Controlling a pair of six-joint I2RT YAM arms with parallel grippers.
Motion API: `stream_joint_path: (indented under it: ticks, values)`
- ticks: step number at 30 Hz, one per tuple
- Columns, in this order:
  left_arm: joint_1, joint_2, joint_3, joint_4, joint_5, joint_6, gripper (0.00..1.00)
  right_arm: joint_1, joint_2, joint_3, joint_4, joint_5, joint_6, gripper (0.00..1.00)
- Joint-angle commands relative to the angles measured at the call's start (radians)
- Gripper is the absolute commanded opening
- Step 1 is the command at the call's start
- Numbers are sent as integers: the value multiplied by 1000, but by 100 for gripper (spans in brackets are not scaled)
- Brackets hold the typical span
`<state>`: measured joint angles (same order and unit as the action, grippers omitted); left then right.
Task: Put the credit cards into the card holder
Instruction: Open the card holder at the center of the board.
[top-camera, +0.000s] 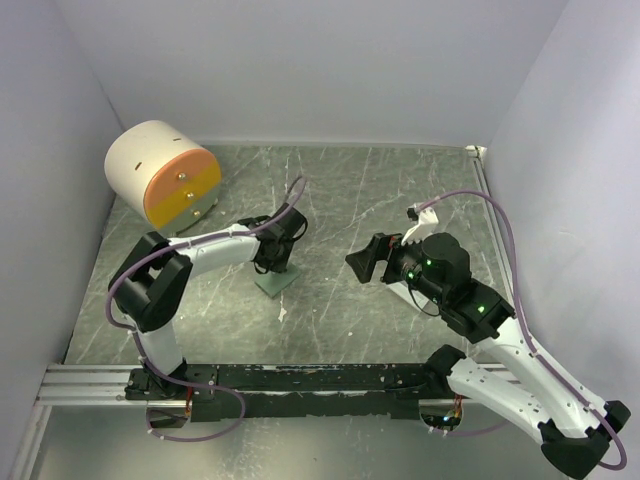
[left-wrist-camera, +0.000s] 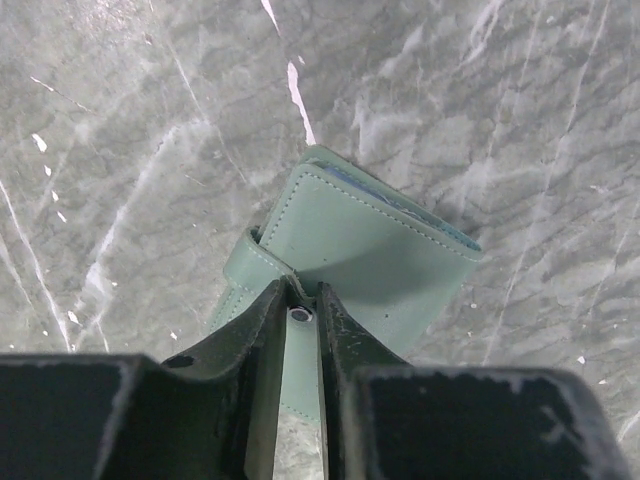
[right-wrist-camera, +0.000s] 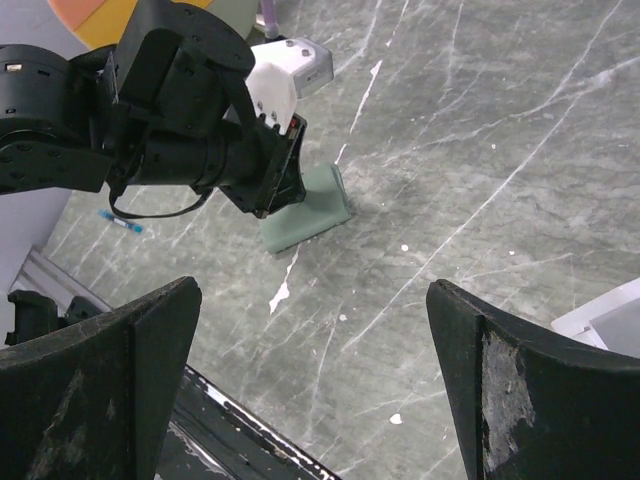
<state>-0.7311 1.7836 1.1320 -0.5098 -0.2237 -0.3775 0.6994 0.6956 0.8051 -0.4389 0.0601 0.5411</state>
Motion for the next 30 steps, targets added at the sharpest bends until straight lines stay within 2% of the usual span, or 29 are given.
stream_joint_path:
  ticks: [1,5,10,16,23,26,28,30]
  values:
    - [-24,25,25,-79,-26,-19,24,-5,-9,-8,-7,15,-13,98]
    - [-31,14,33,-84,-27,-29,19,-5,-2,-14,-4,15,-11,98]
    - [-36,-1,39,-90,-17,-44,7,-5,-1,-25,6,1,8,98]
    - [-36,-68,29,-74,75,-85,7,-6,15,-48,1,6,69,96]
    - [-33,-220,-13,-2,210,-183,7,-4,69,-129,37,-16,260,91]
    - [-33,-275,-46,41,260,-224,7,-3,107,-192,145,-101,333,83]
    - [-32,-313,-78,88,295,-260,7,-3,144,-242,278,-212,354,73]
    - [-32,-348,-115,148,324,-292,7,5,179,-277,403,-293,381,69]
